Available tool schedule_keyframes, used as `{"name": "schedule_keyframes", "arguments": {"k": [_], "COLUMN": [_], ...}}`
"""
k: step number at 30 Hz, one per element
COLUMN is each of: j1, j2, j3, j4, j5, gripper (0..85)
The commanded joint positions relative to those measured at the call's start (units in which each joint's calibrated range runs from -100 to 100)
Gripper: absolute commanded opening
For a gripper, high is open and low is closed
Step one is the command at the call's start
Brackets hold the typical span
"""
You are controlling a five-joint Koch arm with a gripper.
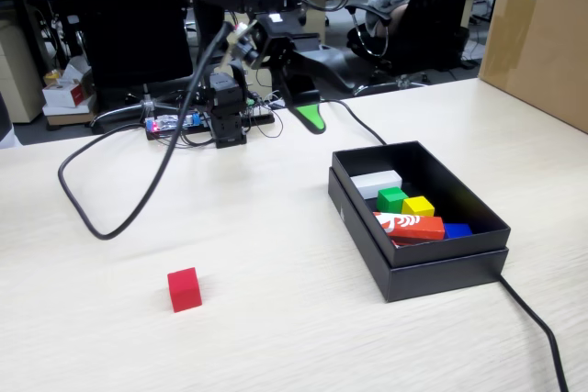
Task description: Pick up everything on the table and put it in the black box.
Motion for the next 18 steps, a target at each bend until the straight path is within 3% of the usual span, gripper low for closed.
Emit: {"name": "schedule_keyframes", "arguments": {"k": [1, 9, 18], "j1": [-3.3, -10.7, -12.5], "j2": [1.4, 14.0, 29.9], "j3": [1.9, 0.3, 8.1], "j4": [0.0, 0.2, -0.1], "j5": [-2.3, -0.1, 3.6], "gripper": [41.9, 41.8, 41.1]}}
